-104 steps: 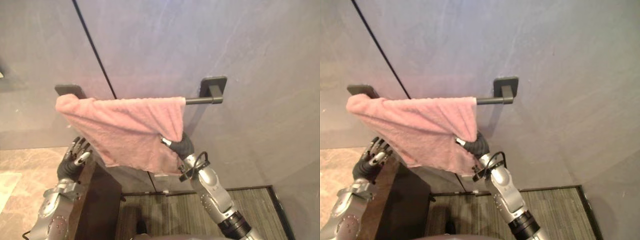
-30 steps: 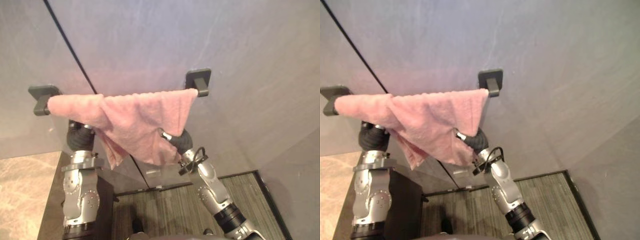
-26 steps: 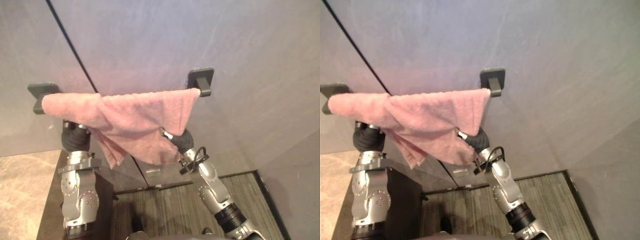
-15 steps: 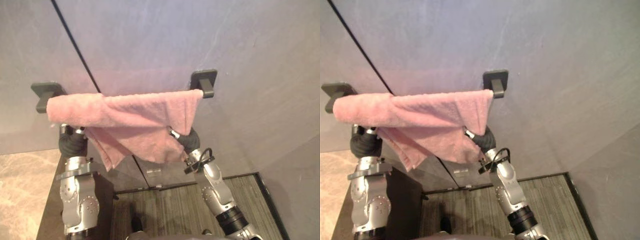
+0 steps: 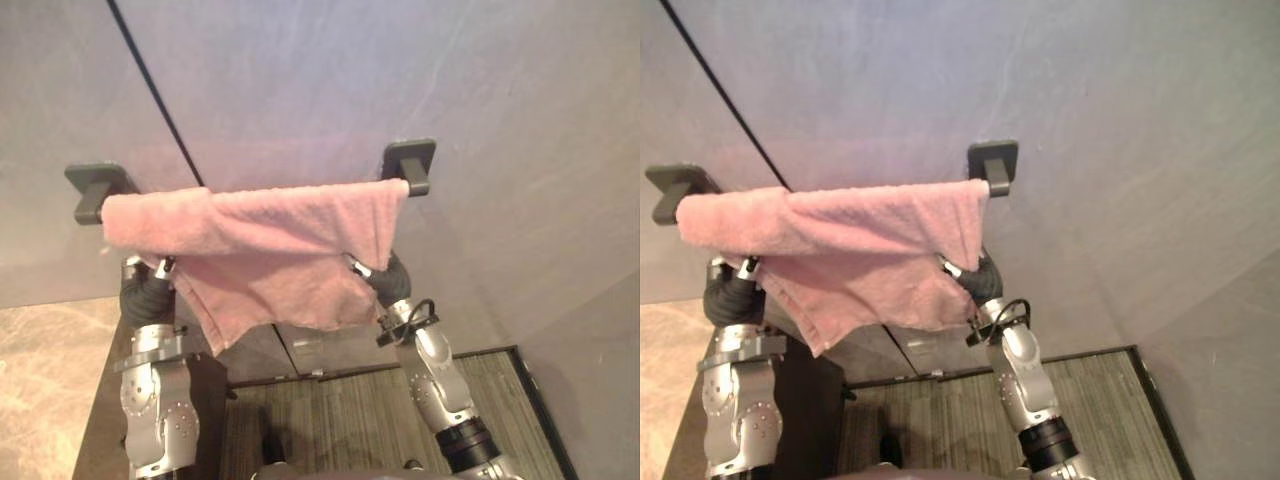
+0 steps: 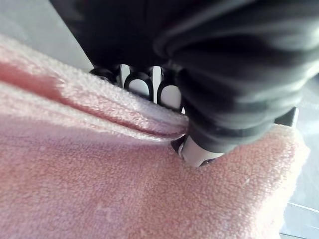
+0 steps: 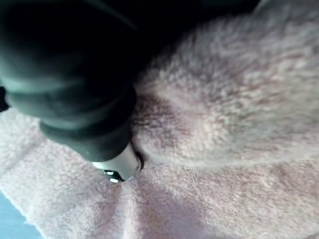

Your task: Organize washtable

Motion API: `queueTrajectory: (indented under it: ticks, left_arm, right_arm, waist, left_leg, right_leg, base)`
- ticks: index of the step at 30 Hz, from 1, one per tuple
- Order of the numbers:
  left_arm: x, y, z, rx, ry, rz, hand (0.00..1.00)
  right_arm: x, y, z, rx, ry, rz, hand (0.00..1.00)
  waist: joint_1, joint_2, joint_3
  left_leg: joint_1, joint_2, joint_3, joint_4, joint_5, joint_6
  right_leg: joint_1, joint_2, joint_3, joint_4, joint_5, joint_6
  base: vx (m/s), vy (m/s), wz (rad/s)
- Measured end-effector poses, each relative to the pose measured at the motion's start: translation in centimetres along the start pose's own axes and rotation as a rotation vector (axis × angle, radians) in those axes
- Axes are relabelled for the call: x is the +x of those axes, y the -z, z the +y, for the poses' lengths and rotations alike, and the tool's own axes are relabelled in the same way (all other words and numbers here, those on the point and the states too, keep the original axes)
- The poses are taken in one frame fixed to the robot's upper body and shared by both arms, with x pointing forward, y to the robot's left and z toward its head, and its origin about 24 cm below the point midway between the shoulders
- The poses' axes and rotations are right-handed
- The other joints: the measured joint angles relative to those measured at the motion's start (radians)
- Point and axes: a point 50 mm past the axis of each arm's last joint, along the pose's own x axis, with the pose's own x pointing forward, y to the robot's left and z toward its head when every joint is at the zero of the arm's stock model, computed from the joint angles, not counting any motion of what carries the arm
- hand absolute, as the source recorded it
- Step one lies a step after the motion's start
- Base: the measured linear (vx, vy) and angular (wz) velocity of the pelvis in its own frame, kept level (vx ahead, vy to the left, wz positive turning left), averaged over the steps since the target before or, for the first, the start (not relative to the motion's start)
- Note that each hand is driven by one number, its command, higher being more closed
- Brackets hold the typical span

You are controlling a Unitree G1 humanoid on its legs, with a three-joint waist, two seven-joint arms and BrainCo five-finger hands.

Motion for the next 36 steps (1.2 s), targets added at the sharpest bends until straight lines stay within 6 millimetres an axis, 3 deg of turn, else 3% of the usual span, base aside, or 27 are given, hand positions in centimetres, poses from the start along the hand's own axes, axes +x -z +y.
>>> queueTrajectory:
  ticks: [11, 18, 24, 26, 30, 33, 36]
  left_arm:
    - [-0.3, 0.3, 0.0, 0.018, -0.002, 0.02, 0.0]
    - [-1.0, 0.7, 0.5, 0.062, -0.014, 0.063, 0.0]
    - [-2.9, 2.6, 2.0, 0.193, -0.051, 0.197, 0.0]
    - [-4.8, 4.2, 3.1, 0.241, -0.09, 0.318, 0.0]
    - [-10.6, 8.4, 4.2, 0.243, -0.112, 0.653, 0.0]
    - [-14.8, 9.8, 4.0, 0.244, -0.082, 0.857, 0.0]
    - [-17.3, 10.2, 3.4, 0.254, -0.019, 0.971, 0.0]
  right_arm:
    - [-2.9, 2.9, -1.5, 0.013, 0.086, 0.173, 0.0]
    - [-3.8, 3.4, -1.8, 0.014, 0.109, 0.209, 0.0]
    - [-7.0, 5.4, -2.4, -0.001, 0.176, 0.331, 0.0]
    - [-8.6, 6.3, -2.5, 0.0, 0.181, 0.399, 0.0]
    - [-12.0, 7.7, -2.1, 0.038, 0.197, 0.515, 0.0]
    - [-14.1, 8.6, -1.1, 0.085, 0.175, 0.598, 0.0]
    - [-15.0, 8.5, 0.6, 0.107, 0.086, 0.636, 0.0]
  waist:
    - [-0.002, 0.001, -0.001]
    - [-0.011, 0.004, -0.013]
    - [-0.018, 0.011, -0.035]
    - [-0.024, 0.015, -0.042]
    - [-0.026, 0.015, -0.056]
    - [-0.024, 0.011, -0.059]
    - [-0.023, 0.011, -0.06]
  left_leg:
    - [0.0, 0.0, -0.001, 0.0, 0.0, 0.0]
    - [0.0, 0.0, -0.001, 0.0, 0.0, 0.0]
    - [0.002, 0.0, -0.001, 0.0, 0.0, 0.0]
    - [0.003, 0.0, 0.0, 0.0, 0.0, 0.0]
    - [0.005, 0.001, 0.008, 0.0, -0.001, -0.001]
    - [0.022, 0.003, 0.018, 0.0, -0.004, -0.004]
    - [0.027, 0.005, 0.03, 0.0, -0.009, -0.008]
  right_leg:
    - [-0.001, 0.0, 0.0, 0.0, 0.0, 0.0]
    - [-0.001, 0.0, 0.0, 0.0, 0.0, 0.0]
    - [-0.001, 0.0, 0.0, -0.002, 0.0, 0.0]
    - [-0.001, 0.0, 0.002, -0.003, 0.0, 0.0]
    - [0.004, 0.002, 0.003, -0.016, 0.004, 0.004]
    - [0.017, 0.003, 0.003, -0.018, 0.004, 0.004]
    - [0.018, 0.003, 0.005, -0.022, 0.003, 0.004]
  base:
    - [0.0, 0.0, 0.0]
    - [0.0, 0.0, 0.0]
    - [0.0, 0.0, 0.0]
    - [0.0, 0.0, 0.0]
    - [0.0, 0.0, -0.02]
    - [0.0, 0.0, -0.04]
    - [-0.01, 0.002, -0.05]
